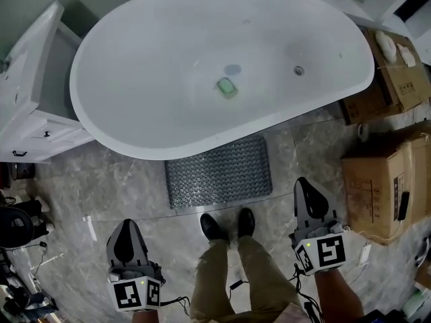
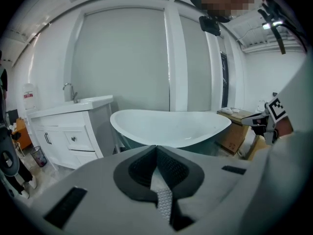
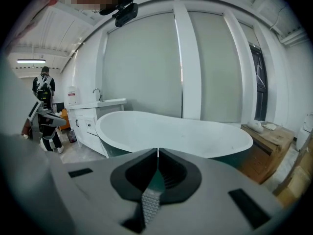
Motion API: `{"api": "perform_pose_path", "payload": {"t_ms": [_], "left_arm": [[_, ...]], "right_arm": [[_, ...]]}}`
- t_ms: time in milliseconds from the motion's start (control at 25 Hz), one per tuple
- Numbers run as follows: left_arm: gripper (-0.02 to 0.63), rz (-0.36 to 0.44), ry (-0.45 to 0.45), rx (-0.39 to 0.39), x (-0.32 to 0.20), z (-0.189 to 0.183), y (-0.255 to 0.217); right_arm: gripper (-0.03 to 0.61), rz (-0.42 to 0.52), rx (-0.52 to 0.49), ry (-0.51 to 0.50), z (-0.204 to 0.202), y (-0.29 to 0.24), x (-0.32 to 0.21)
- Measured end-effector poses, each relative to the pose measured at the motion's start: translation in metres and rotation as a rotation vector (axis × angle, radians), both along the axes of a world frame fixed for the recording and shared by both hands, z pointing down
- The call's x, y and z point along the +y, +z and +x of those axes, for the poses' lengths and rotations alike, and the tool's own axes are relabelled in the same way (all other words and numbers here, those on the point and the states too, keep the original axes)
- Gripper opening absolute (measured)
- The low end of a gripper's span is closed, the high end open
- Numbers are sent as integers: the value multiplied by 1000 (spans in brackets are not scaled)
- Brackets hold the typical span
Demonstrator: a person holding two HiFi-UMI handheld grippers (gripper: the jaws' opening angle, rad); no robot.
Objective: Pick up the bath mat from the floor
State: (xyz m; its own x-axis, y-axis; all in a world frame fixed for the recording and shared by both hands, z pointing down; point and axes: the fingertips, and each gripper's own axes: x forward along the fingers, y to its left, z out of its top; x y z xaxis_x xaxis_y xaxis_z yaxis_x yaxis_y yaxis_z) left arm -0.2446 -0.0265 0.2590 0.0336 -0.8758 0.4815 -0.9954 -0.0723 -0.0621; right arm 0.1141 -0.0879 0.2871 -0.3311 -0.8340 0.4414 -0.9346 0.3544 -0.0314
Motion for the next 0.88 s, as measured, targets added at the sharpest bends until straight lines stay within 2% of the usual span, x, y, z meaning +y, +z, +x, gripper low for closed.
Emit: {"api": "perform_pose_path", "payload": {"t_ms": [320, 880], "left_arm": [[26, -36, 36, -10, -5, -6, 66], [26, -62, 26, -36, 7, -25, 176]], "right_arm": [[18, -32, 11, 12, 1, 65, 7], [18, -52, 38, 8, 16, 176, 18]]}}
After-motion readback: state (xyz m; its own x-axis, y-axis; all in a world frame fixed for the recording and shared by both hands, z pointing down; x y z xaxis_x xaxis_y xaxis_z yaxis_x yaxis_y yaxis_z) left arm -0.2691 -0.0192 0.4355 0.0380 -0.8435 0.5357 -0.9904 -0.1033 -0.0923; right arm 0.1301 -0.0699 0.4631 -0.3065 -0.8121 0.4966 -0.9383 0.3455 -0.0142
